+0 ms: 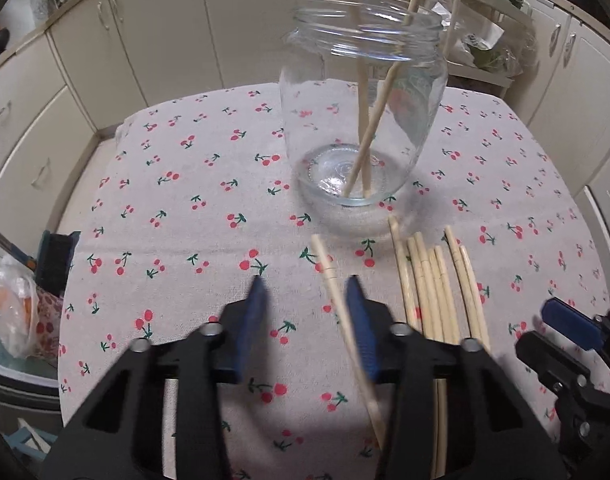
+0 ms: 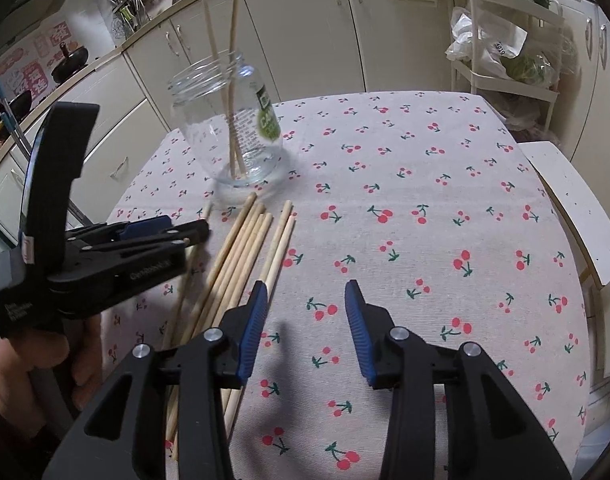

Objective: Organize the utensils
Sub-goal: 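Lower the left tool onto another wooden stick and close on it, then lift the stick with the left tool while the right tool grasps another stick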

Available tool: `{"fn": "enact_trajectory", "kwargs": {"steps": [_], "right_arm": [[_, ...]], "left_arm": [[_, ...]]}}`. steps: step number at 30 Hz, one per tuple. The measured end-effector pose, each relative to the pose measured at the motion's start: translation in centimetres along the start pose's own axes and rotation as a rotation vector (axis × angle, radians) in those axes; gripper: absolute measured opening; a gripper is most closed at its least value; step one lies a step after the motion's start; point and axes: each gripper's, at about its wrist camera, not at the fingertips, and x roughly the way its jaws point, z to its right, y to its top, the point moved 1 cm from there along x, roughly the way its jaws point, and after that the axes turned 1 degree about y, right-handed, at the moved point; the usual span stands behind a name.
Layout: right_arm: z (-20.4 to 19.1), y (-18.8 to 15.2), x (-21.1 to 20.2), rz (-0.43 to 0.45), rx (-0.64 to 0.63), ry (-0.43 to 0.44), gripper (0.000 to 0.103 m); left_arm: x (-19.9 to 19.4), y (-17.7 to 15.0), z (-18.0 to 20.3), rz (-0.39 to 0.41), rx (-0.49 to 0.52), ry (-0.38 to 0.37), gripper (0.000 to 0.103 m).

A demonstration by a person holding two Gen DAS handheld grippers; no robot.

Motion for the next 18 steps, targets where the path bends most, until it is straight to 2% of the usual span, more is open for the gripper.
{"fn": "enact_trajectory", "kwargs": {"steps": [3, 7, 9, 10, 11, 18], "right_arm": [[-0.4, 0.0, 0.3, -0.005, -0.010, -0.001, 0.040], [-1.0, 0.2, 1.0, -0.013, -0.026, 0.003, 0.040], [-1.1, 0.2, 1.4, -0.017, -0.030, 0.001, 0.038], [-1.1, 0.2, 1.5, -0.019, -0.030, -0.001, 0.038], [-1.0, 0.2, 1.6, -0.022, -0.027, -0.003, 0.038], [-0.7, 0.2, 1.9, -0.019, -0.024, -0.024, 0.038]], "left_arm": [[0.1, 0.2, -0.2, -0.008, 0.024, -0.034, 0.032], [0.3, 0.5, -1.0, -0.009, -0.010, -0.120, 0.031], [0.4, 0.6, -1.1, -0.010, 0.008, -0.135, 0.025], [0.4, 0.6, -1.0, -0.011, 0.028, -0.132, 0.012], [0.5, 0.7, -0.9, -0.014, 0.046, -0.136, 0.010], [0.4, 0.7, -0.4, -0.018, 0.172, -0.227, 0.006]]}}
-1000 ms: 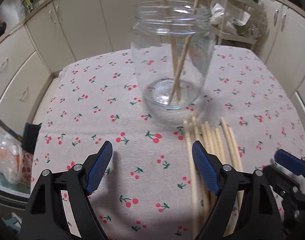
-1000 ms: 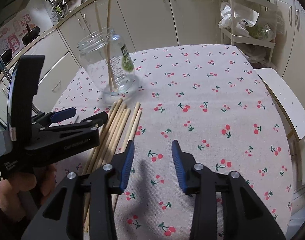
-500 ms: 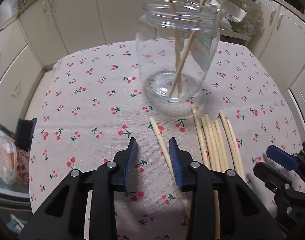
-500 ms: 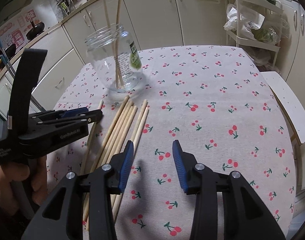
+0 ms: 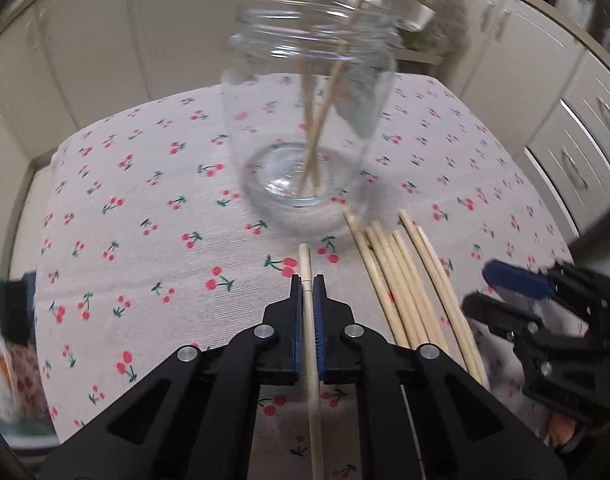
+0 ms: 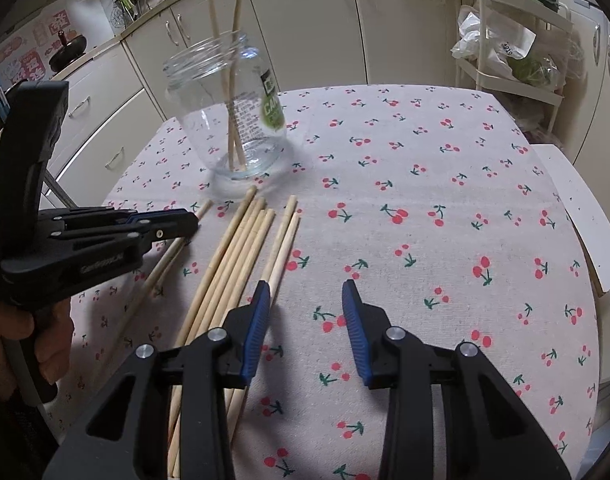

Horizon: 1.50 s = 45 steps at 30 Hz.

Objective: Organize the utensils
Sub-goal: 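Lift the stick with the left tool while the right tool grasps another stick, then carry both held sticks over the jar and open both tools to drop them in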

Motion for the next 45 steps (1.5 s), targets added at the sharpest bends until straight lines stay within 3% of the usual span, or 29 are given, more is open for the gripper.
{"fn": "enact_trajectory", "kwargs": {"steps": [6, 11, 16, 18, 21, 23, 32, 33, 34, 35, 39, 45], "right_arm": [[-0.2, 0.5, 0.4, 0.000, -0.008, -0.010, 0.037], [-1.2, 0.8, 0.9, 0.001, -0.053, -0.048, 0.036], [-2.6, 0.6, 1.4, -0.006, -0.148, -0.101, 0.028], [-2.4, 0.7, 1.3, -0.014, -0.163, -0.104, 0.015], [-1.4, 0.9, 1.2, -0.033, -0.140, -0.085, 0.008], [-0.9, 1.2, 1.2, -0.055, -0.117, -0.060, 0.008], [-1.5, 2.2, 2.0, -0.109, -0.200, -0.055, 0.009], [-1.4, 2.1, 2.0, -0.105, -0.198, -0.050, 0.009], [-1.3, 2.1, 1.9, -0.103, -0.185, -0.042, 0.009], [-0.8, 2.1, 1.8, -0.100, -0.150, -0.019, 0.008], [1.3, 2.1, 1.4, -0.076, 0.000, 0.091, 0.006], [2.4, 3.5, -2.2, 0.122, 0.078, 0.178, 0.006]], "left_arm": [[-0.1, -0.2, -0.2, 0.013, -0.057, 0.016, 0.008], [-0.4, -1.2, 0.2, 0.047, -0.094, 0.036, 0.024], [-0.8, -1.7, 0.1, 0.068, -0.146, 0.047, 0.032], [-0.7, -1.6, 0.0, 0.067, -0.161, 0.045, 0.032], [-0.7, -1.5, -0.4, 0.060, -0.192, 0.045, 0.029], [-0.8, -1.5, -0.7, 0.055, -0.190, 0.051, 0.014], [0.1, 0.0, -0.2, 0.001, -0.145, 0.075, 0.015], [0.1, 0.1, 0.0, -0.002, -0.127, 0.080, 0.015], [0.1, 0.1, 0.1, -0.006, -0.125, 0.066, 0.005], [0.1, 0.1, 0.1, -0.010, -0.128, 0.051, 0.005], [-1.7, -0.1, -0.5, 0.060, -0.173, 0.020, 0.005], [-6.6, 0.5, -1.7, 0.252, -0.261, -0.046, 0.005]]}}
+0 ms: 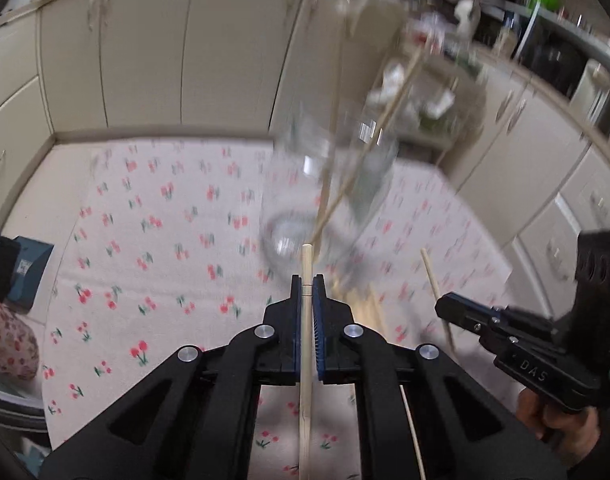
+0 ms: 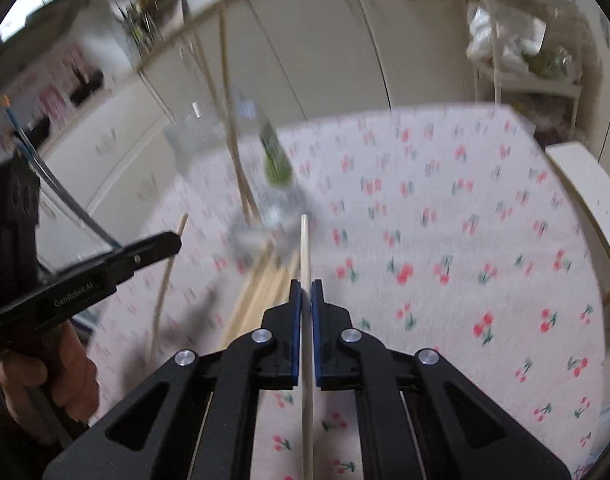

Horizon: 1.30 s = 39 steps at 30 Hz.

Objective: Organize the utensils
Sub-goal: 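Carry both held sticks over the jar and open both tools to drop them in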

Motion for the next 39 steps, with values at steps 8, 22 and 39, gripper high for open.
{"fn": "enact_trajectory", "kwargs": {"steps": [8, 22, 39], "right_arm": [[0.2, 1.3, -3.5, 0.194, 0.027, 0.004, 0.006], [0.7, 2.2, -6.0, 0.303, 0.043, 0.005, 0.006], [0.5, 2.8, -7.8, 0.385, 0.050, 0.017, 0.006]], "left_arm": [[-5.6, 4.7, 0.9, 0.287, -0.044, -0.091, 0.005], [-9.0, 11.9, 3.6, 0.502, -0.036, -0.111, 0.005], [-9.8, 13.1, 1.7, 0.551, -0.069, -0.084, 0.005]]}}
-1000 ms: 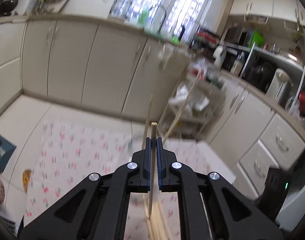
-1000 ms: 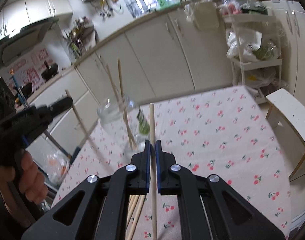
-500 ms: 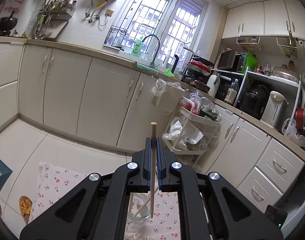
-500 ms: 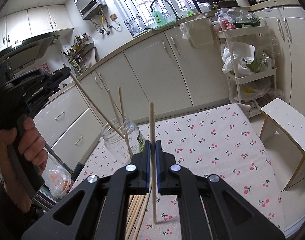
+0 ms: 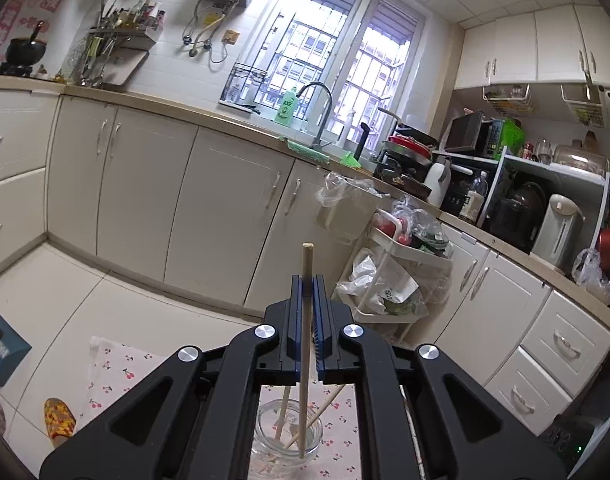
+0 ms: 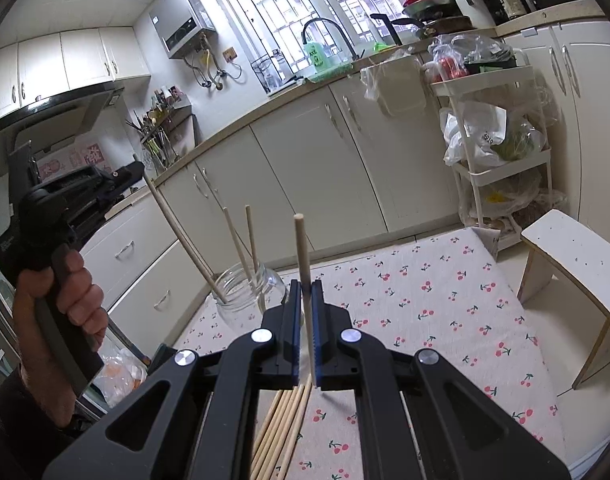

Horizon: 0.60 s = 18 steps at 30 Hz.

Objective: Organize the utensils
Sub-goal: 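Carry both held sticks over the jar and open both tools to drop them in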

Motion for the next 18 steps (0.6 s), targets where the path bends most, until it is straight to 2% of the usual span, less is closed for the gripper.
{"fn": "enact_trajectory", "kwargs": {"steps": [8, 12, 18], "right_arm": [[-0.2, 0.8, -0.4, 0.019, 0.007, 0.020, 0.006], [-0.8, 1.8, -0.9, 0.045, 0.007, 0.036, 0.006], [-3.0, 5.1, -0.5, 0.102, -0.018, 0.085, 0.006]], "left_arm": [[0.1, 1.1, -0.3, 0.038, 0.000, 0.008, 0.005], [1.3, 0.3, -0.5, 0.021, 0.027, 0.036, 0.005], [3.8, -2.2, -2.0, -0.047, 0.033, 0.072, 0.005]]}}
